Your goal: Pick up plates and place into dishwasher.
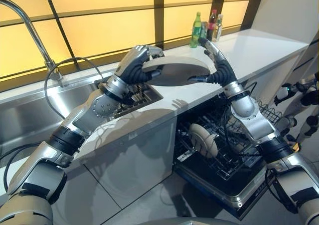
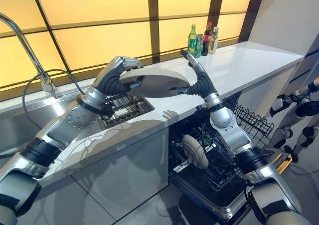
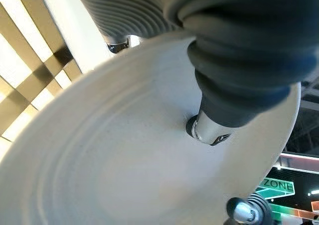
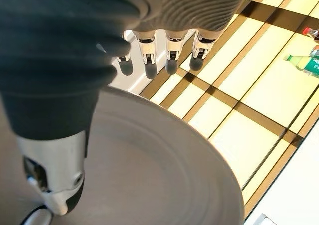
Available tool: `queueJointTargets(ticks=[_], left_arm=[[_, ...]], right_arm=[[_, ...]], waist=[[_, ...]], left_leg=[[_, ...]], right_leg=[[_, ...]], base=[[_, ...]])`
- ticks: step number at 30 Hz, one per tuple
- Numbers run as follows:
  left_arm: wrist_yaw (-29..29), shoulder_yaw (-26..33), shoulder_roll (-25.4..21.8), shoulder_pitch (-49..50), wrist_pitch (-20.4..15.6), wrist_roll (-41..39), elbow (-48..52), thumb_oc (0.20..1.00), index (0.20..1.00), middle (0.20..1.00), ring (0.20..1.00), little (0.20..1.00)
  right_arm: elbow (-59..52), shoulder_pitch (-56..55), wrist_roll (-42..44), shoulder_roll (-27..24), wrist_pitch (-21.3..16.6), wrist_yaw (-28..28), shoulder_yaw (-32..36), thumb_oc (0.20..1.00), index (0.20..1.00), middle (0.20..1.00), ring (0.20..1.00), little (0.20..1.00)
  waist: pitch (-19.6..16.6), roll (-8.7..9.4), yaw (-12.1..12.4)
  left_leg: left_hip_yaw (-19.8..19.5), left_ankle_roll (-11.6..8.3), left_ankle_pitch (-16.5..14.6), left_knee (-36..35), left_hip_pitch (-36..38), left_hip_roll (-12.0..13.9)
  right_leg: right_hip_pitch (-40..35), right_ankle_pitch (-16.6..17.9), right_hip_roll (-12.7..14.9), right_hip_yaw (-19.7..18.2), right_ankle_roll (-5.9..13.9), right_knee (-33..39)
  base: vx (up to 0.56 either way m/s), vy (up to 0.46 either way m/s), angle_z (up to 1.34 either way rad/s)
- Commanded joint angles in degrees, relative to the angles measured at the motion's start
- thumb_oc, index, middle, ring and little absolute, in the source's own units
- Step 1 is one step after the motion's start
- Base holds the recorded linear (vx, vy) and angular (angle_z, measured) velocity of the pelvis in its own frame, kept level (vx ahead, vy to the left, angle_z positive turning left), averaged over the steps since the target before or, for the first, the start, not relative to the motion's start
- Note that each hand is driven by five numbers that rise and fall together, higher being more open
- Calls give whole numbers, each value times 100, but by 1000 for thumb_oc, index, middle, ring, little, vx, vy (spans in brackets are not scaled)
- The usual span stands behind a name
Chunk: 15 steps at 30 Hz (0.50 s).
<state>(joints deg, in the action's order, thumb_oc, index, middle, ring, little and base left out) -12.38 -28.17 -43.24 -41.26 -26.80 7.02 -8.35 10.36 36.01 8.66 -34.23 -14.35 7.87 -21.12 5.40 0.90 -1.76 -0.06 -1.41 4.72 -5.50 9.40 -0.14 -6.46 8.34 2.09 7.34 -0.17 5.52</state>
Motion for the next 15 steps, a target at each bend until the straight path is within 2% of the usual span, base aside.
queueJointTargets(ticks=[1, 3, 4, 5, 6, 7, 10, 13, 15], left_arm=[[142, -81, 231, -308, -247, -426, 229, 200, 200, 200, 200, 200], [289, -117, 266, -328, -260, -532, 248, 200, 200, 200, 200, 200], [349, -147, 302, -328, -262, -551, 263, 200, 200, 200, 200, 200], [379, -172, 307, -335, -266, -597, 280, 200, 200, 200, 200, 200], [403, -181, 320, -337, -276, -627, 291, 200, 200, 200, 200, 200], [451, -186, 357, -340, -309, -657, 288, 200, 200, 200, 200, 200], [526, -237, 415, -358, -422, -731, 257, 200, 200, 200, 200, 200], [519, -277, 433, -410, -430, -739, 304, 200, 200, 200, 200, 200], [507, -296, 419, -456, -392, -749, 347, 200, 200, 200, 200, 200]], right_arm=[[377, 1024, 304, -126, 29, -92, -116, 1000, 1000, 1000, 1000, 1000], [467, 1091, 476, -88, 23, -230, -163, 1000, 1000, 1000, 1000, 1000], [521, 1126, 619, -77, 26, -326, -185, 818, 818, 818, 818, 818], [570, 1145, 723, -57, 29, -404, -206, 498, 498, 498, 498, 498], [611, 1176, 834, -30, 68, -481, -216, 241, 241, 241, 241, 241], [685, 1200, 972, 14, 88, -615, -223, 200, 200, 200, 200, 200], [885, 1273, 1193, 93, 266, -981, -315, 200, 200, 200, 200, 200], [1030, 1315, 1166, 90, 518, -1283, -455, 200, 200, 200, 200, 200], [1083, 1334, 1143, 47, 559, -1377, -532, 200, 200, 200, 200, 200]], waist=[[80, -109, 257], [75, -106, 277], [72, -102, 288], [64, -101, 297], [60, -98, 303], [53, -93, 315], [32, -85, 342], [21, -78, 356], [13, -71, 351]], left_leg=[[34, 167, -919, 225, 6, -349], [27, 170, -916, 220, 11, -350], [22, 169, -916, 223, 12, -352], [13, 168, -915, 215, 19, -353], [7, 169, -913, 204, 25, -355], [-1, 173, -911, 193, 30, -357], [-24, 175, -912, 182, 37, -367], [-28, 178, -897, 159, 44, -366], [-14, 176, -892, 153, 46, -358]], right_leg=[[-300, -1008, -87, 57, 359, -223], [-313, -1004, -83, 69, 359, -213], [-323, -1000, -80, 73, 356, -206], [-327, -997, -80, 76, 357, -201], [-328, -996, -80, 79, 356, -200], [-334, -994, -79, 83, 355, -190], [-345, -990, -71, 91, 350, -176], [-359, -980, -60, 102, 349, -153], [-364, -975, -55, 109, 349, -142]], base=[[0, 0, 0], [0, 0, 0], [0, 0, 0], [0, 0, 0], [0, 0, 0], [0, 0, 0], [0, 0, 0], [0, 0, 0], [0, 0, 0]])
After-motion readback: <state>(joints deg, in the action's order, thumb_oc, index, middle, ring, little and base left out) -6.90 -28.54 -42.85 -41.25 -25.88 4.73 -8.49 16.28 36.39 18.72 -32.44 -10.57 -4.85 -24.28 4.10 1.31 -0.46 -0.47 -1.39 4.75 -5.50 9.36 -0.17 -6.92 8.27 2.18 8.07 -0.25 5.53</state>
